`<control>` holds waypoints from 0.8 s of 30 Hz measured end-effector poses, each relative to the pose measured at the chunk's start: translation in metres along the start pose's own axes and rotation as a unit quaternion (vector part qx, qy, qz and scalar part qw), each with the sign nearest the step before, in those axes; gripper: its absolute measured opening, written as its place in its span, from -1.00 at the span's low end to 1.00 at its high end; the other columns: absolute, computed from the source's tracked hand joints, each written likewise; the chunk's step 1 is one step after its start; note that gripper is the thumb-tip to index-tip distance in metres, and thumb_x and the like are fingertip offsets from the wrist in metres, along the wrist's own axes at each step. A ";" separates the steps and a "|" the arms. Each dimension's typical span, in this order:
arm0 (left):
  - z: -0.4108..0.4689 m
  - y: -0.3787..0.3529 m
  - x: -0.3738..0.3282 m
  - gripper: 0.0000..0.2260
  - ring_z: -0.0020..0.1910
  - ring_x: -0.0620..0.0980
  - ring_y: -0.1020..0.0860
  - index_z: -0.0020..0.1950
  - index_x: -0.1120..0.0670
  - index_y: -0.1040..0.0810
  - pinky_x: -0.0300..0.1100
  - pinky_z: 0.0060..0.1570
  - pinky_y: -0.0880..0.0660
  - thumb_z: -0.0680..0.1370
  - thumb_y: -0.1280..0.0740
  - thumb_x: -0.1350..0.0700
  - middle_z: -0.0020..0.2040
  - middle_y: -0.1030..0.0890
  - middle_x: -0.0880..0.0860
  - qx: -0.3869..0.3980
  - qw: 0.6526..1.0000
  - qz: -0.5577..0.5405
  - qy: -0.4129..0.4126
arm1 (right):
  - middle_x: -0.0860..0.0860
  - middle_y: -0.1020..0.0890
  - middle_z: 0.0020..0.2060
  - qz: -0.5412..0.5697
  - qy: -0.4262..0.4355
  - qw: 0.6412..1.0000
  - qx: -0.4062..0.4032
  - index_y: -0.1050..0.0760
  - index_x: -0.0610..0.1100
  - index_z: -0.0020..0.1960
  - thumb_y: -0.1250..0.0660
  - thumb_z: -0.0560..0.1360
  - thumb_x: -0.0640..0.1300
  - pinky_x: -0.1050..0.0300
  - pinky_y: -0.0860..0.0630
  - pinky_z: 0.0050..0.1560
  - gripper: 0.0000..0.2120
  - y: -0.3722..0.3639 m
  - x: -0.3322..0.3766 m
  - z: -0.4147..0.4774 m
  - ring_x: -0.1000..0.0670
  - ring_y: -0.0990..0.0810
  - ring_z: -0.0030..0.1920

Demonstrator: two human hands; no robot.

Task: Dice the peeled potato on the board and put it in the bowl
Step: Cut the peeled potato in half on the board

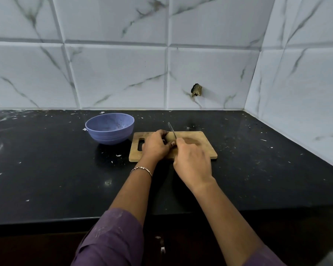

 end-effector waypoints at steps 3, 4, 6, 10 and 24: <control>0.000 0.000 0.000 -0.59 0.18 0.02 -0.58 0.34 0.04 -0.51 0.01 0.23 -0.48 0.50 -0.45 0.03 0.18 -0.63 0.03 0.003 1.000 0.005 0.001 | -0.05 -0.65 -0.09 0.001 -0.006 1.000 0.001 -0.40 -0.10 0.33 -0.21 0.56 -0.23 0.09 -0.36 -0.21 -0.66 0.001 -0.001 -0.003 -0.11 -0.63 -0.04; 0.000 0.000 0.000 -0.59 0.18 0.01 -0.58 0.33 0.05 -0.52 0.01 0.23 -0.48 0.50 -0.45 0.03 0.18 -0.63 0.03 0.003 1.000 0.002 0.003 | -0.05 -0.65 -0.08 0.003 -0.009 1.000 0.001 -0.41 -0.10 0.32 -0.21 0.56 -0.23 0.10 -0.35 -0.21 -0.67 0.002 -0.001 -0.002 -0.10 -0.62 -0.03; 0.000 0.001 0.001 -0.59 0.17 0.01 -0.59 0.33 0.06 -0.52 -0.02 0.23 -0.48 0.51 -0.44 0.03 0.16 -0.64 0.03 0.006 1.000 -0.004 0.012 | -0.04 -0.65 -0.05 0.007 -0.010 1.000 0.006 -0.43 -0.09 0.30 -0.22 0.57 -0.23 0.13 -0.35 -0.19 -0.69 0.002 0.000 0.002 -0.07 -0.61 -0.02; 0.001 0.001 0.003 -0.59 0.18 0.02 -0.58 0.34 0.06 -0.53 -0.03 0.22 -0.49 0.53 -0.42 -0.03 0.17 -0.65 0.05 0.015 1.000 0.000 0.017 | -0.06 -0.65 0.01 0.017 -0.015 1.000 0.018 -0.46 -0.09 0.28 -0.24 0.57 -0.23 0.07 -0.48 -0.06 -0.71 0.000 0.001 0.011 -0.09 -0.61 0.05; 0.005 0.000 0.004 -0.55 0.27 0.09 -0.52 0.37 0.08 -0.50 0.01 0.25 -0.46 0.55 -0.39 -0.08 0.24 -0.61 0.10 0.009 0.999 0.024 0.024 | -0.01 -0.62 -0.11 0.028 -0.022 0.999 0.012 -0.39 -0.06 0.36 -0.21 0.59 -0.22 0.09 -0.48 -0.18 -0.65 -0.004 -0.002 -0.012 -0.04 -0.61 -0.08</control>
Point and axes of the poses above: each hand's wrist, its own z-axis towards the middle knuckle, its own y-axis out of the back of the hand, x = y × z, the point moved 10 cm from there along z, towards the middle knuckle
